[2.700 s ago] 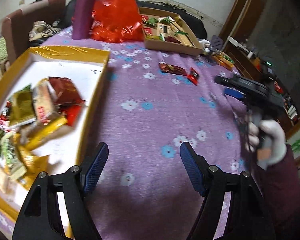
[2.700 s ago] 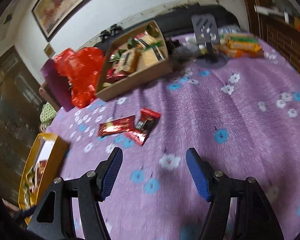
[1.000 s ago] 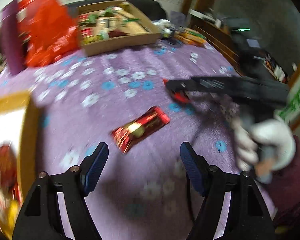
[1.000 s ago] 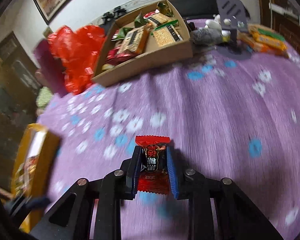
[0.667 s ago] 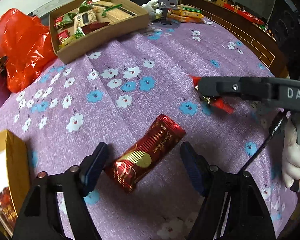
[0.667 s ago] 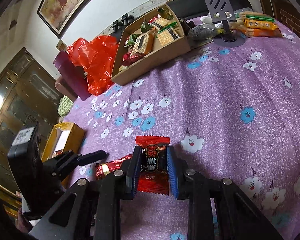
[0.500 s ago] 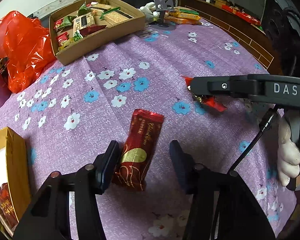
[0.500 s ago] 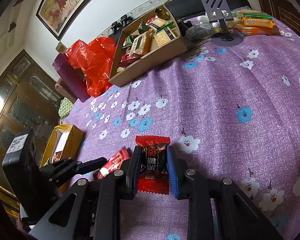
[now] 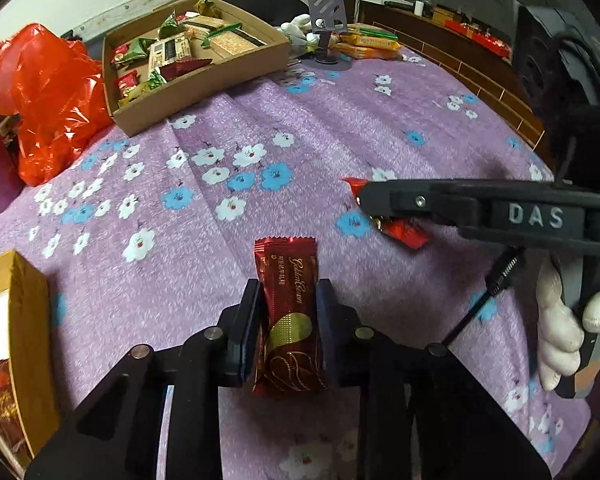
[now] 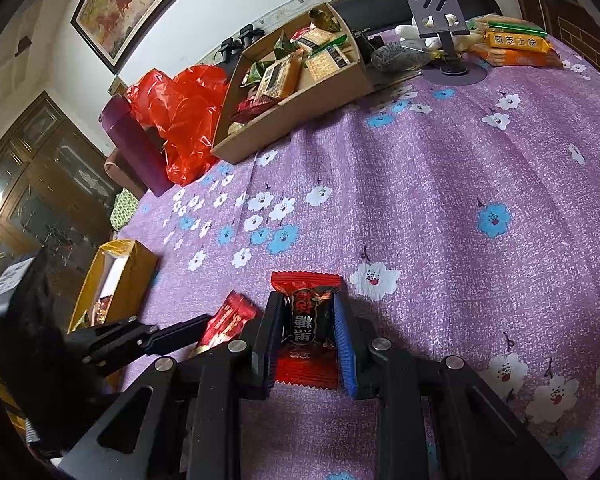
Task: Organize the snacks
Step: 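Drop the red chocolate bar and red candy into the white tray with both grippers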
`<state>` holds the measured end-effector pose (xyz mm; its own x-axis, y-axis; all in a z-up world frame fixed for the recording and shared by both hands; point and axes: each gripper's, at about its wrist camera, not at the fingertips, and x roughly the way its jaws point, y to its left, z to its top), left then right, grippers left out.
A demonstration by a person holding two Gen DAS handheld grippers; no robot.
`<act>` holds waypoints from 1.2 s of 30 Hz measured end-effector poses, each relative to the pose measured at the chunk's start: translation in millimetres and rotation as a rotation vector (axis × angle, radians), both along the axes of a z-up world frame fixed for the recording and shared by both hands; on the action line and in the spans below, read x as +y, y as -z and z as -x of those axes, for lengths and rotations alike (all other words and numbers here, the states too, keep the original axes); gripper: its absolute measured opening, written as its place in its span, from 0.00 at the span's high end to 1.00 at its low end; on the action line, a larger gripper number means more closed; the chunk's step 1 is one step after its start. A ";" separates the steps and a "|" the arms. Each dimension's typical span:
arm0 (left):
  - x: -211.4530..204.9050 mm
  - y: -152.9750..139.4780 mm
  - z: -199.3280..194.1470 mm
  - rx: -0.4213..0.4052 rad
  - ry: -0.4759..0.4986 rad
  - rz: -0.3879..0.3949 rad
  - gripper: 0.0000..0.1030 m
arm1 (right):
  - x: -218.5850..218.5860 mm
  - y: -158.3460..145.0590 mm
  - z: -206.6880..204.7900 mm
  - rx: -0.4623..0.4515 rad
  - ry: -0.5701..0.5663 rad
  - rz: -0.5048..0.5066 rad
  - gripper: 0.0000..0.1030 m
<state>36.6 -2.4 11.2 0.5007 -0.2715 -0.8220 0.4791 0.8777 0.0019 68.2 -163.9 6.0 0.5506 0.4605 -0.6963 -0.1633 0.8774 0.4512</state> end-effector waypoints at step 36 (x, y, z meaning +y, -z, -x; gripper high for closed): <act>284.7 -32.8 140.7 -0.128 -0.620 0.369 0.74 | 230.6 -49.1 62.4 -0.082 -0.416 0.007 0.76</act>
<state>-104.0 282.3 44.0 0.7384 -0.1551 -0.6563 -0.0900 0.9418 -0.3238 5.8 66.7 55.1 0.3722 0.6505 -0.6621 -0.5396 0.7321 0.4159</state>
